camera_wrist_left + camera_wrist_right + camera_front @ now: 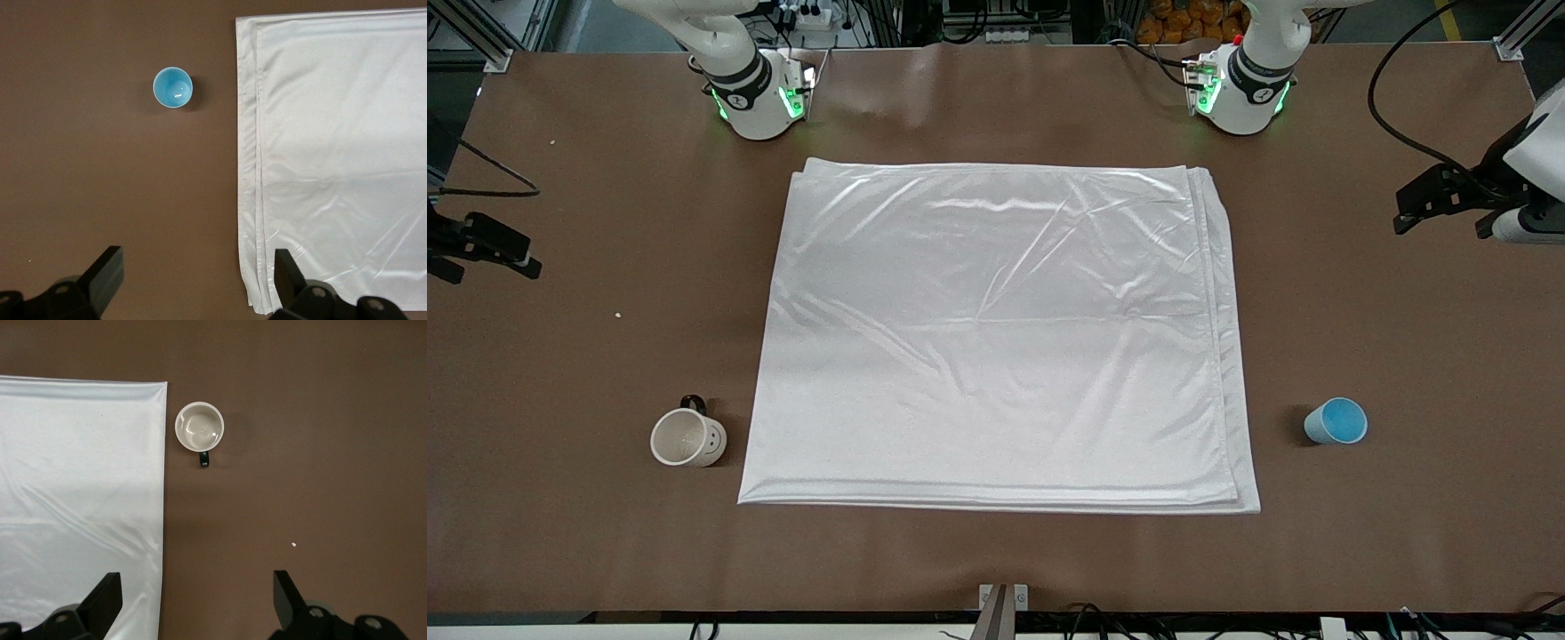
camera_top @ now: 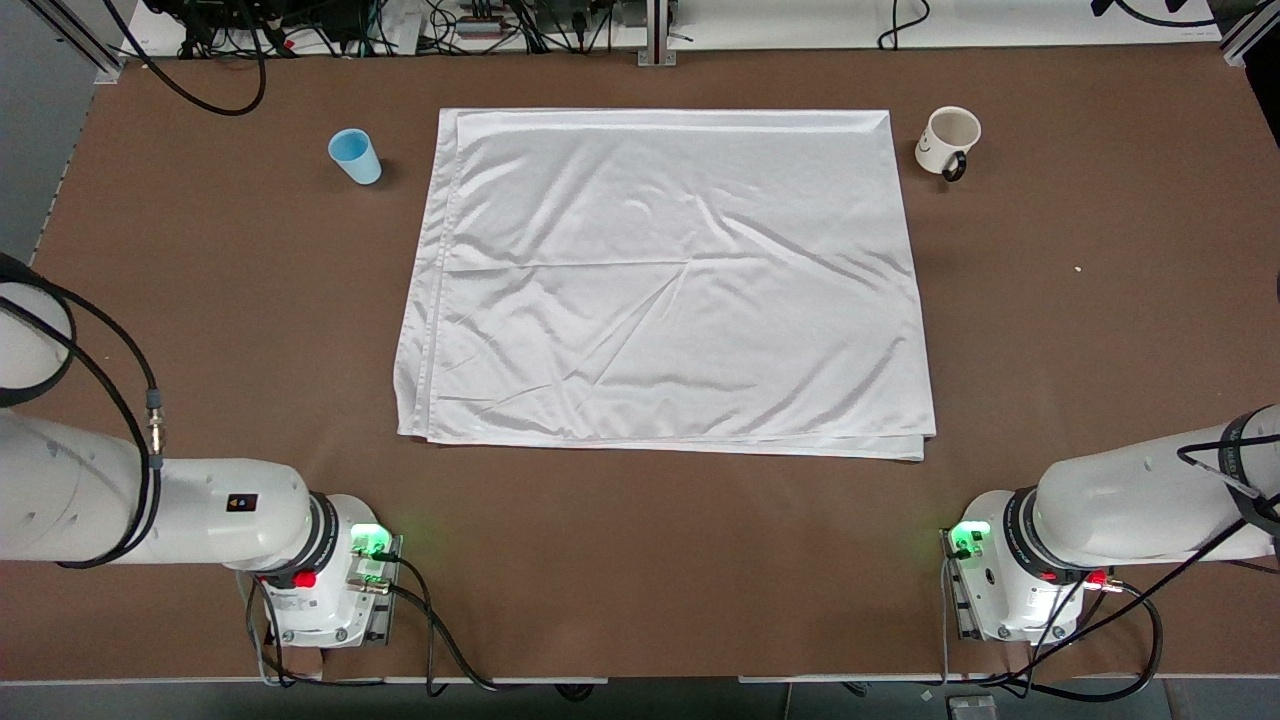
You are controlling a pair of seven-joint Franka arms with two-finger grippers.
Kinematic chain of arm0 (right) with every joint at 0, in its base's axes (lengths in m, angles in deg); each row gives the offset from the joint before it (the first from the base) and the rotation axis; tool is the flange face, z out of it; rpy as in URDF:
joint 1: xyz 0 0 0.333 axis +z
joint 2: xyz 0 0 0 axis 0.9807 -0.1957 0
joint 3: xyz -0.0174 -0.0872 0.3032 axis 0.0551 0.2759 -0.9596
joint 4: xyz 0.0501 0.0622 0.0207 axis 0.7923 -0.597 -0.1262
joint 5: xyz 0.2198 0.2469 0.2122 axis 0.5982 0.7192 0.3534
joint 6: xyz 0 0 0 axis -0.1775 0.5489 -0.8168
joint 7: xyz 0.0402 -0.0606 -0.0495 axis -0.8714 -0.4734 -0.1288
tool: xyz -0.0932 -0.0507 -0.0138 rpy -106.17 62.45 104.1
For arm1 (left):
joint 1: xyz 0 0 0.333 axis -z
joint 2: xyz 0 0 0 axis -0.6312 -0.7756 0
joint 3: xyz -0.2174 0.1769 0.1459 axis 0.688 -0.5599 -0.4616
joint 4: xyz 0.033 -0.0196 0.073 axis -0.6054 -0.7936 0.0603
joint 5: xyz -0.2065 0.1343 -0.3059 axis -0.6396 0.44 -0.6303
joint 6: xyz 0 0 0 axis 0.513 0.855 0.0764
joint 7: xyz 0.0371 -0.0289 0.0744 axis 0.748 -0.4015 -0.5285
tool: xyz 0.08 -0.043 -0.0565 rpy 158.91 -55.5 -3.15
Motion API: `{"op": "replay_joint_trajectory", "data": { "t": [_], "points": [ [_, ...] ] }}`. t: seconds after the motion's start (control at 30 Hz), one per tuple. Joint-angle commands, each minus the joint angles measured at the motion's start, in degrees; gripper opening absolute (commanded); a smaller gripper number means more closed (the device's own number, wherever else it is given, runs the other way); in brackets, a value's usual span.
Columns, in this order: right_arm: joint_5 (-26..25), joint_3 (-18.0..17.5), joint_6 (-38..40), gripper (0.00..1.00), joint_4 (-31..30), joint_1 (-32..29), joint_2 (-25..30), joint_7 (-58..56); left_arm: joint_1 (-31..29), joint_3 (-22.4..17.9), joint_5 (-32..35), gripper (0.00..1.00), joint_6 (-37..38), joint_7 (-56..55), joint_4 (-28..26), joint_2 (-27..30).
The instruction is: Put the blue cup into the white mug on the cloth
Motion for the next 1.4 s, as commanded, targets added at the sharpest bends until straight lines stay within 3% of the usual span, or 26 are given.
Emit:
{"op": "replay_joint_trajectory", "data": {
  "t": [0.0,0.33,0.57,0.73,1.1,1.37],
  "points": [
    [-1.0,-1.0,0.9,1.00,-0.1,-0.2,1.4,1.9,0.7,-0.7,-0.4,1.00,-0.2,0.0,0.4,-0.1],
    [-0.9,-2.1,0.9,1.00,-0.5,0.0,1.4,2.0,0.8,-0.6,1.0,1.00,-0.3,-0.7,0.6,-4.5],
    [-0.9,-2.3,1.0,1.00,-0.7,0.2,1.4,2.0,0.4,-0.1,7.9,1.00,-0.3,-0.7,5.3,-14.7],
    [-0.7,-2.3,-0.4,1.00,-3.0,0.1,0.9,1.9,-1.1,-0.7,8.6,1.00,-2.6,-0.9,9.7,-21.2],
    [-0.5,-2.3,-21.0,1.00,-19.9,0.9,-2.9,1.9,-4.0,-0.7,8.6,1.00,-16.4,0.1,9.7,-31.4],
    [-0.5,-2.5,-32.6,1.00,-21.3,0.8,-12.9,1.5,-6.1,-0.7,8.5,1.00,-26.6,0.2,9.7,-38.3]
  ]
}}
